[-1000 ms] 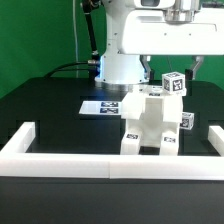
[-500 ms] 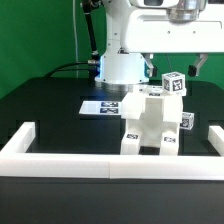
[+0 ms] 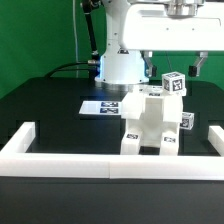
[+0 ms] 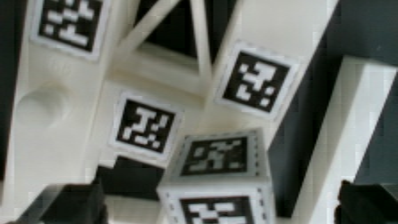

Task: Assemble chair

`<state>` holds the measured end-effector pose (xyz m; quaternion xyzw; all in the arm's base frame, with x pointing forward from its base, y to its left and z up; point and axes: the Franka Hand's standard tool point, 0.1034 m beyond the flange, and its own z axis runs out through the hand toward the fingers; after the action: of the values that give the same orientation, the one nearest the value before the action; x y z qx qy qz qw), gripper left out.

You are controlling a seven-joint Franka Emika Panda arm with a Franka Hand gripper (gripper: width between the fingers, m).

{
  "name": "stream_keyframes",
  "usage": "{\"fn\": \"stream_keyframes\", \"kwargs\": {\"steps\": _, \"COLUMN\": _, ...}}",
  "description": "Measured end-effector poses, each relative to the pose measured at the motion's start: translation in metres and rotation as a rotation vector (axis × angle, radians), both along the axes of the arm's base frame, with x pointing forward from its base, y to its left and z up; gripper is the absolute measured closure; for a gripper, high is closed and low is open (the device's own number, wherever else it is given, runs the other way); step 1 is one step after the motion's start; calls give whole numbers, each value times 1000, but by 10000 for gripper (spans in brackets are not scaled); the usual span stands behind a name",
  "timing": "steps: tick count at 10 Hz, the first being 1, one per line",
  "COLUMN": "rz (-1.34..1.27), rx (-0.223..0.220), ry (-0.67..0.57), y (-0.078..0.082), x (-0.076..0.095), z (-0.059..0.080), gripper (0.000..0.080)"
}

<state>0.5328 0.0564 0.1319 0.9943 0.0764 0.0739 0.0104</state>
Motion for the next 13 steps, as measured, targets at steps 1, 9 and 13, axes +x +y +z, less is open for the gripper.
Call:
{"fn": "stream_keyframes", "kwargs": {"steps": 1, "rz": -8, "rx": -1, "ry": -74, "y": -3, "x": 1, "z": 1, "gripper": 151}}
{"fn": "stream_keyframes", "kwargs": {"steps": 9, "rz": -4, "rx": -10, "ry": -96, "y": 6, "x": 9, "z": -7, "gripper": 151}}
{"fn": "stream_keyframes", "kwargs": {"steps": 13, "rz": -4, "rx": -7, "ry": -24, "y": 10, "x": 4, "z": -9, "gripper": 151}}
